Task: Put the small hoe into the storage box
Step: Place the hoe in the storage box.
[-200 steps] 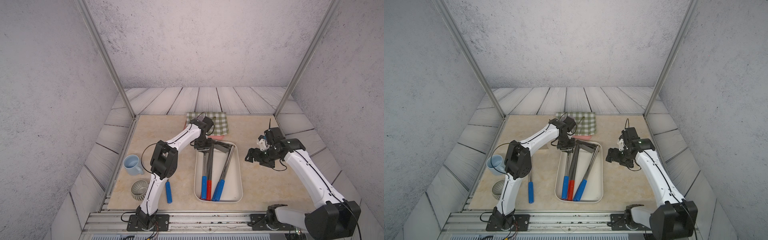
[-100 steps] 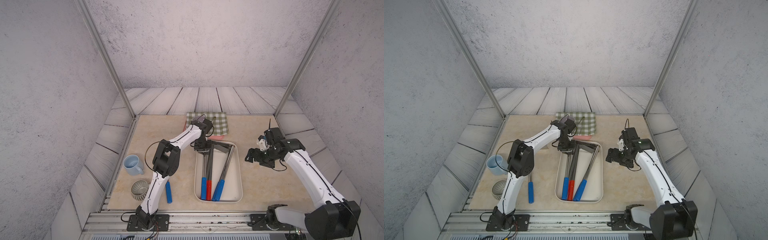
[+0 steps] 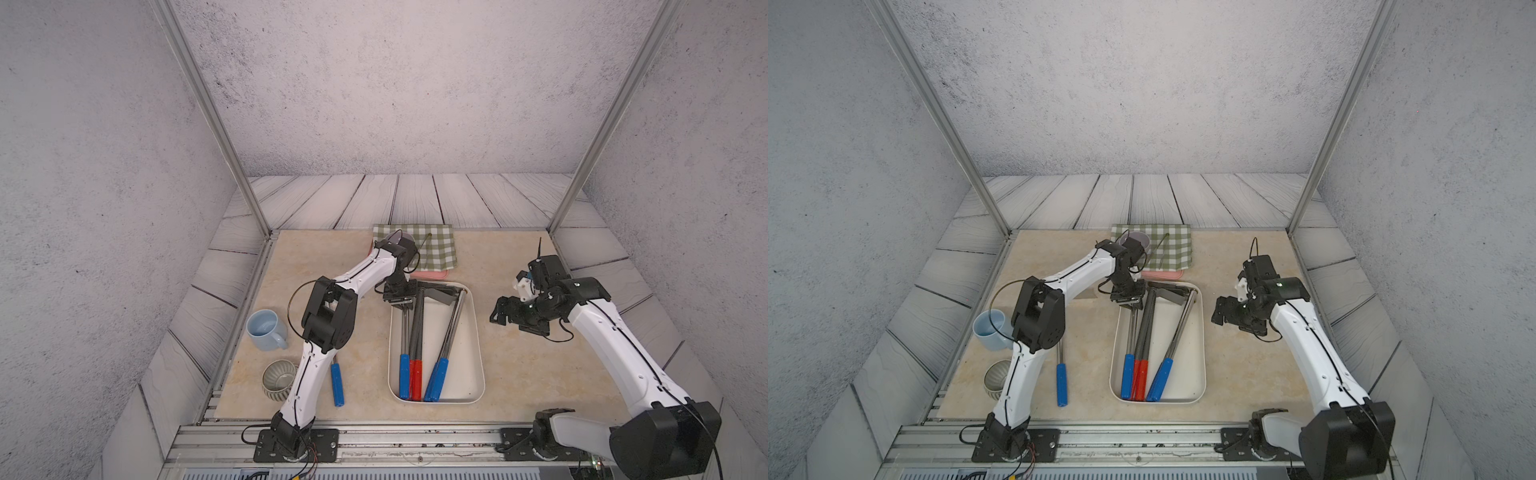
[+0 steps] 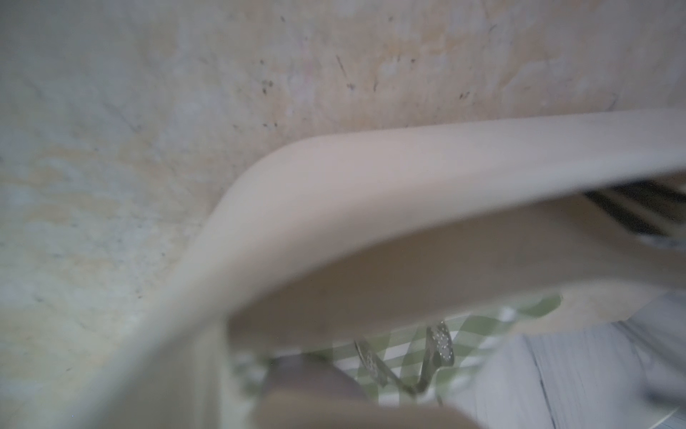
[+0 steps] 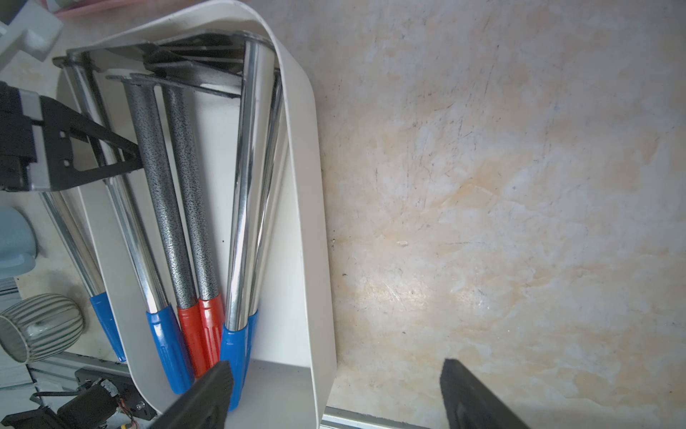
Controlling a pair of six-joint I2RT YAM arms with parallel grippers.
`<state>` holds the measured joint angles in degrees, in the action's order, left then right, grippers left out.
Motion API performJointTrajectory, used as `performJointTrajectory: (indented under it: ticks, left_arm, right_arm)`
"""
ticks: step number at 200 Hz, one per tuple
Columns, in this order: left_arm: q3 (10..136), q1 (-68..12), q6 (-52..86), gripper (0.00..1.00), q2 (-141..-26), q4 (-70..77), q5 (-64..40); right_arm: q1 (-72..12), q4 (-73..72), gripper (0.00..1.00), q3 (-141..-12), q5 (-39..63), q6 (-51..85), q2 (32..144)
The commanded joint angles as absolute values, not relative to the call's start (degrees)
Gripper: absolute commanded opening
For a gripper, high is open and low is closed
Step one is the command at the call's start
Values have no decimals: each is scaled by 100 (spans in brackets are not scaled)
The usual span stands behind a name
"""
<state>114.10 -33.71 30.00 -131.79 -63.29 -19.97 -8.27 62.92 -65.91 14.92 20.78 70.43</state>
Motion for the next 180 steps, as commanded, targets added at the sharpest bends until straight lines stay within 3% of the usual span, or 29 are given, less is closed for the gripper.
performJointTrajectory:
  ticks: [1,28,40,180]
  left_arm:
    - [11309,-3270,2826,6,-13324,-6752,-1833]
    - [11338,-3254,2746,6,-13385,-6837,-1903]
    - [11329,-3257,2725,0,-13339,-6830,-1948]
    - [12401,-3208,2327,0,-13600,-8162,-2118]
  right_arm:
    - [-804,6311,89,-6538,1503,2083,7086]
    - [-806,6326,89,-6557,1502,2100,7094]
    - [-800,6328,89,-6572,1503,2098,7102]
    - [-805,6311,90,-6565,1569,2145,7128]
